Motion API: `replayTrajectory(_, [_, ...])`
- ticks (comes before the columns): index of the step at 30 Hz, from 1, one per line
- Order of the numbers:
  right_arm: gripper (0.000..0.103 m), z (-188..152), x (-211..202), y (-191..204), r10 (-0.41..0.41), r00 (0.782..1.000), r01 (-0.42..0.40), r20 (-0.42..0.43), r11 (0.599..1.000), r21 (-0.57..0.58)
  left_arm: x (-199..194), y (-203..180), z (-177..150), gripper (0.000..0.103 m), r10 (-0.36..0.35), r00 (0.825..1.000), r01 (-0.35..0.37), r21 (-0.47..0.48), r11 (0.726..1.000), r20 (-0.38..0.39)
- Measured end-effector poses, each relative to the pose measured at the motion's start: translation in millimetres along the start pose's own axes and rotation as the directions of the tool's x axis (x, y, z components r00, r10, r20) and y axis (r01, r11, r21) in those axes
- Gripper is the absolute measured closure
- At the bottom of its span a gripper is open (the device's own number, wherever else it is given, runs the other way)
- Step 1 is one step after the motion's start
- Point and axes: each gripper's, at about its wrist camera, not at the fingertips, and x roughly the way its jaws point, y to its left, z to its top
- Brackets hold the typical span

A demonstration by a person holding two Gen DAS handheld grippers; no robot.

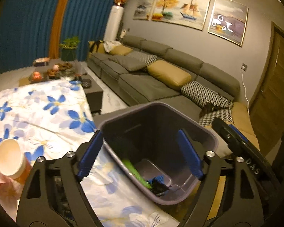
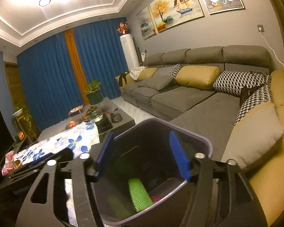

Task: Collect trash
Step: 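Carry both items over the grey bin and open both tools to drop them, then move both tools back over the table toward the remaining trash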

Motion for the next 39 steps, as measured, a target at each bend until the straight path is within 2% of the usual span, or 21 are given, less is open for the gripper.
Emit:
replayTrajectory(4, [0.016, -3.5, -23.0, 8.7, -0.001, 0.999, 0.002, 0.033, 1.000, -0.030, -32.9, 4.8, -2.4, 0.014, 0.058, 0.997, -0.058, -0.003, 0.998, 0.057])
replayTrajectory(10, [0.013, -21.5, -54.0, 28.6, 0.031, 0.999, -0.027, 0.043, 0.996, -0.089, -97.5, 22.1, -20.4, 0.008, 0.138, 0.978, -0.137, -0.018, 0.990, 0.155])
replayTrajectory(13, [0.010, -33.7, -66.3, 40.8, 0.056, 0.998, -0.052, 0.034, 0.993, -0.109, -121.7, 32.2, -34.3, 0.008, 0.190, 0.968, -0.186, -0.037, 0.982, 0.167])
replayTrajectory(15, [0.010, -43.5, -74.9, 48.8, 0.065, 0.998, -0.062, 0.020, 0.993, -0.105, -138.0, 41.0, -48.3, 0.007, 0.220, 0.961, -0.217, -0.035, 0.976, 0.167])
replayTrajectory(19, [0.010, -63.8, -86.6, 60.1, 0.103, 0.995, -0.104, -0.019, 0.991, -0.083, -164.2, 62.4, -83.2, 0.007, 0.315, 0.935, -0.317, -0.019, 0.948, 0.160])
replayTrajectory(23, [0.010, -83.9, -97.8, 75.4, 0.122, 0.992, -0.125, -0.039, 0.989, -0.085, -190.5, 84.9, -112.0, 0.007, 0.367, 0.918, -0.363, -0.057, 0.930, 0.151])
replayTrajectory(27, [0.010, -101.2, -97.6, 98.7, 0.142, 0.986, -0.152, -0.087, 0.981, -0.118, -207.9, 103.2, -123.8, 0.007, 0.387, 0.911, -0.376, -0.094, 0.922, 0.142])
replayTrajectory(34, [0.010, -135.1, -91.0, 157.5, 0.220, 0.955, -0.263, -0.201, 0.938, -0.226, -234.5, 129.9, -131.3, 0.007, 0.442, 0.885, -0.418, -0.168, 0.893, 0.149])
replayTrajectory(39, [0.014, -149.3, -75.7, 185.7, 0.201, 0.948, -0.272, -0.246, 0.914, -0.300, -252.3, 142.7, -130.0, 0.007, 0.461, 0.871, -0.427, -0.204, 0.881, 0.169])
